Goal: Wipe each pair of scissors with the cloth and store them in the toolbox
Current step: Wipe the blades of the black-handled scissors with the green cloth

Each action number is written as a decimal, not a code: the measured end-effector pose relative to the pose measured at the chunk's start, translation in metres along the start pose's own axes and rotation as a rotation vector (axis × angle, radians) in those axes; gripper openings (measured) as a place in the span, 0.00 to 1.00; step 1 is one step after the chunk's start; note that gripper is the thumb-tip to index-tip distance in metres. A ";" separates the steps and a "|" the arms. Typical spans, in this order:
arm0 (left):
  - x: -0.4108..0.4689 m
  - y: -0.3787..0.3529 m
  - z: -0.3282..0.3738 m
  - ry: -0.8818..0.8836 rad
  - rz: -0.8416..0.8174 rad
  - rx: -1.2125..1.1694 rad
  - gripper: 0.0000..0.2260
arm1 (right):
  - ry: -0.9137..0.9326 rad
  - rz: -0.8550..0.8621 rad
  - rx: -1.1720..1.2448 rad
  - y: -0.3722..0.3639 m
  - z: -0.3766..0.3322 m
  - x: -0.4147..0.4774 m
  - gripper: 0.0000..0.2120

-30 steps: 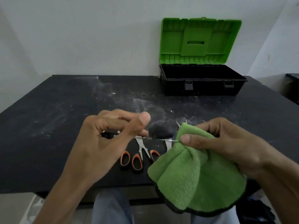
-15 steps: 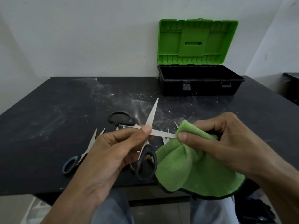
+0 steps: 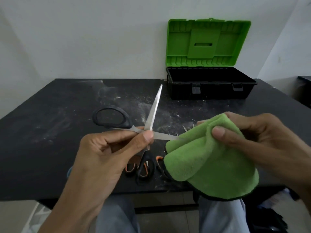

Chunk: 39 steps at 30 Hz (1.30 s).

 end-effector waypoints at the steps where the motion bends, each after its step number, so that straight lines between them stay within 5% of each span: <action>1: -0.001 -0.002 0.004 -0.021 -0.017 0.015 0.07 | 0.012 0.035 0.015 0.004 -0.001 -0.001 0.21; 15: -0.003 -0.021 0.019 -0.181 -0.103 0.095 0.07 | 0.040 -0.034 0.000 -0.017 -0.018 0.009 0.13; 21: 0.000 -0.023 0.008 -0.075 -0.141 -0.006 0.04 | -0.041 -0.251 -0.137 -0.052 -0.012 0.018 0.13; 26: 0.000 -0.011 0.001 -0.024 -0.098 -0.010 0.05 | 0.067 -0.039 -0.137 -0.026 -0.027 0.020 0.09; 31: -0.001 -0.023 -0.006 0.028 -0.153 -0.126 0.06 | 0.006 -0.231 -0.128 -0.066 -0.021 0.026 0.08; 39: -0.005 -0.019 -0.024 0.135 -0.136 -0.202 0.08 | -0.092 -0.187 0.101 -0.065 -0.014 0.024 0.08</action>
Point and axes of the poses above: each hand's wrist, its own x-axis towards the middle knuckle, its own y-axis out of the back of the hand, z = x × y, the point moved 9 cm from there along x, towards the middle knuckle, and after that the axes turned 8 degrees about -z, right-handed, at the moved point
